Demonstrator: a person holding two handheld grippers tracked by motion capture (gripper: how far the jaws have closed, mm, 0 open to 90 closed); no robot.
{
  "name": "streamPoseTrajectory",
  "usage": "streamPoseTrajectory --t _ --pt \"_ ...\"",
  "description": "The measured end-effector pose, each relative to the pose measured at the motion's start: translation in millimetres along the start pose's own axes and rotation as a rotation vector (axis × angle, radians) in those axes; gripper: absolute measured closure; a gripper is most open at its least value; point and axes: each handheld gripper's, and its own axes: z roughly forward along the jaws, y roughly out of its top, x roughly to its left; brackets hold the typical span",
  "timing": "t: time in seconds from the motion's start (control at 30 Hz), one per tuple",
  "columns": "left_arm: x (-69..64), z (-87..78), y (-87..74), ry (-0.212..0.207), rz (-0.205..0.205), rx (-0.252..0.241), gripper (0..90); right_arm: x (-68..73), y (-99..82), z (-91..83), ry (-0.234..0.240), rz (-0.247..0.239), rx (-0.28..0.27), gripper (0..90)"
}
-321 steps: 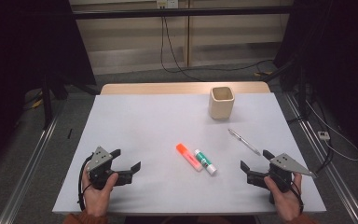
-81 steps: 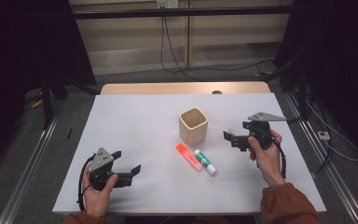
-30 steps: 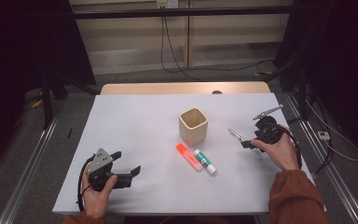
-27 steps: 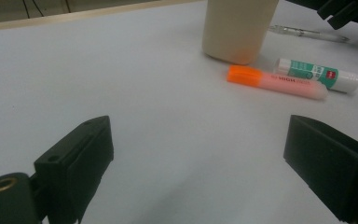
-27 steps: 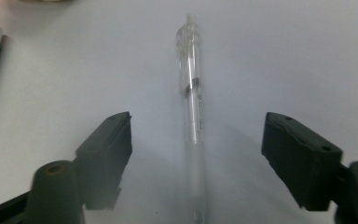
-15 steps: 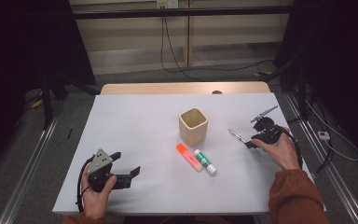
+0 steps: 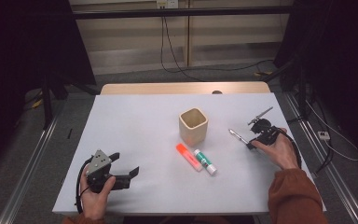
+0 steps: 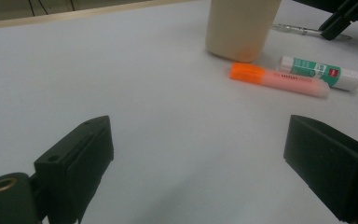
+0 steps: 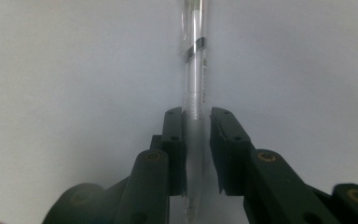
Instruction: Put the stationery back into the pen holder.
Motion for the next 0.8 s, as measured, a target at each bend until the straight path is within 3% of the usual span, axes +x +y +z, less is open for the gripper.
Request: streamPoseTrajectory --t 0.1,0.5,0.8 --pt "0.0 0.1 -0.1 0.0 0.0 0.002 8.1 0.5 2.5 0.3 -0.003 0.007 0.018 79.5" --pt "0.2 1.4 0.3 -0.004 -0.008 0.002 8.2 2.8 1.7 -1.2 -0.02 -0.003 0.006 79.8" --pt "-0.4 2.6 0.8 -0.005 -0.009 -0.001 8.2 4.2 -1.7 -10.8 0.005 -0.012 -0.047 79.9"
